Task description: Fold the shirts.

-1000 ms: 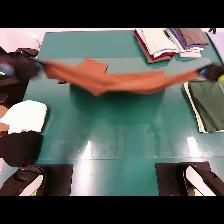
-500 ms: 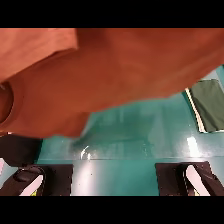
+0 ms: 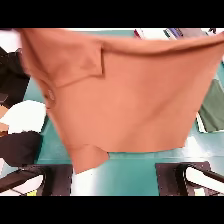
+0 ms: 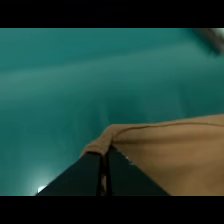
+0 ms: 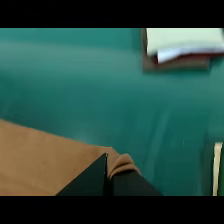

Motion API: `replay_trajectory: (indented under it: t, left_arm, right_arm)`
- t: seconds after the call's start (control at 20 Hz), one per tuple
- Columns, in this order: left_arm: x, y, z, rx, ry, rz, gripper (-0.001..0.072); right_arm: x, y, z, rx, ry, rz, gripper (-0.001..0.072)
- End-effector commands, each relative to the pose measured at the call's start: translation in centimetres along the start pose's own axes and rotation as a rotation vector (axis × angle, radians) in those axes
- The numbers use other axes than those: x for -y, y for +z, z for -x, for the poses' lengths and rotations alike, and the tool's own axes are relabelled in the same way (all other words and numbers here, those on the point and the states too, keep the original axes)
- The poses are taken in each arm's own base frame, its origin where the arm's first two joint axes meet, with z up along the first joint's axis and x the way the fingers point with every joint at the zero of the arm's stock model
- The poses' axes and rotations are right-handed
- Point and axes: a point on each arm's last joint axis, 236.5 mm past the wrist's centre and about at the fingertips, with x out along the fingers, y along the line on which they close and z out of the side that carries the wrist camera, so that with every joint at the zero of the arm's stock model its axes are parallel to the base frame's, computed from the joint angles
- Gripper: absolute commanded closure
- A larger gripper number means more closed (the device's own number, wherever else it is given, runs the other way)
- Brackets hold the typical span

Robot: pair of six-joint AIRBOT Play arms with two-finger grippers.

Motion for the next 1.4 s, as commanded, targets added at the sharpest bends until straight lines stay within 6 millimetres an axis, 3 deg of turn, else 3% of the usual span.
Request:
replay_trajectory:
  t: [0.0, 0.1, 0.2, 0.35, 0.5, 0.6, 0.75, 0.95, 1.1, 1.15, 1.2, 1.25, 1.35]
  left_arm:
    - [-1.7, -8.3, -11.3, -0.288, 0.014, 0.043, 0.0684]
    - [-2.7, -11.2, -16.0, -0.351, 0.015, 0.075, 0.0684]
    - [-4.3, -12.8, -19.4, -0.37, 0.025, 0.143, 0.0684]
    - [-5.8, -13.7, -22.5, -0.357, 0.007, 0.219, 0.0684]
    - [-6.5, -13.6, -22.5, -0.349, -0.033, 0.236, 0.0684]
    - [-6.5, -15.1, -21.6, -0.421, -0.074, 0.228, 0.0684]
    - [-6.0, -18.9, -20.2, -0.573, -0.109, 0.189, 0.0684]
    - [-5.3, -24.6, -20.9, -0.689, -0.13, 0.248, 0.0683]
    - [-5.4, -27.2, -21.3, -0.728, -0.11, 0.295, 0.0682]
    - [-5.5, -27.4, -21.4, -0.731, -0.102, 0.304, 0.0623]
    - [-5.6, -27.4, -21.4, -0.731, -0.101, 0.304, 0.0292]
    - [-5.5, -27.2, -21.1, -0.729, -0.098, 0.309, 0.0141]
    - [-5.4, -26.6, -19.8, -0.734, -0.095, 0.294, 0.0219]
  right_arm:
    - [2.8, -5.4, -9.8, -0.326, -0.025, -0.041, 0.0694]
    - [4.2, -8.2, -15.3, -0.416, -0.01, -0.089, 0.0694]
    - [5.8, -10.3, -19.3, -0.457, -0.012, -0.132, 0.0694]
    - [7.3, -10.6, -22.8, -0.434, -0.001, -0.182, 0.0694]
    - [7.7, -7.9, -22.9, -0.358, -0.006, -0.169, 0.0694]
    - [7.6, -7.9, -22.1, -0.377, -0.004, -0.127, 0.0694]
    - [8.1, -10.7, -21.7, -0.444, 0.0, -0.159, 0.0694]
    - [8.2, -15.1, -22.7, -0.483, -0.011, -0.21, 0.0694]
    - [8.1, -17.5, -23.4, -0.518, -0.011, -0.236, 0.0687]
    - [8.1, -18.1, -23.5, -0.531, -0.011, -0.247, 0.0599]
    - [8.2, -18.3, -23.4, -0.537, -0.012, -0.257, 0.0384]
    - [8.3, -18.2, -23.2, -0.534, -0.012, -0.262, 0.0316]
    - [8.6, -17.7, -21.7, -0.521, -0.016, -0.268, 0.0324]
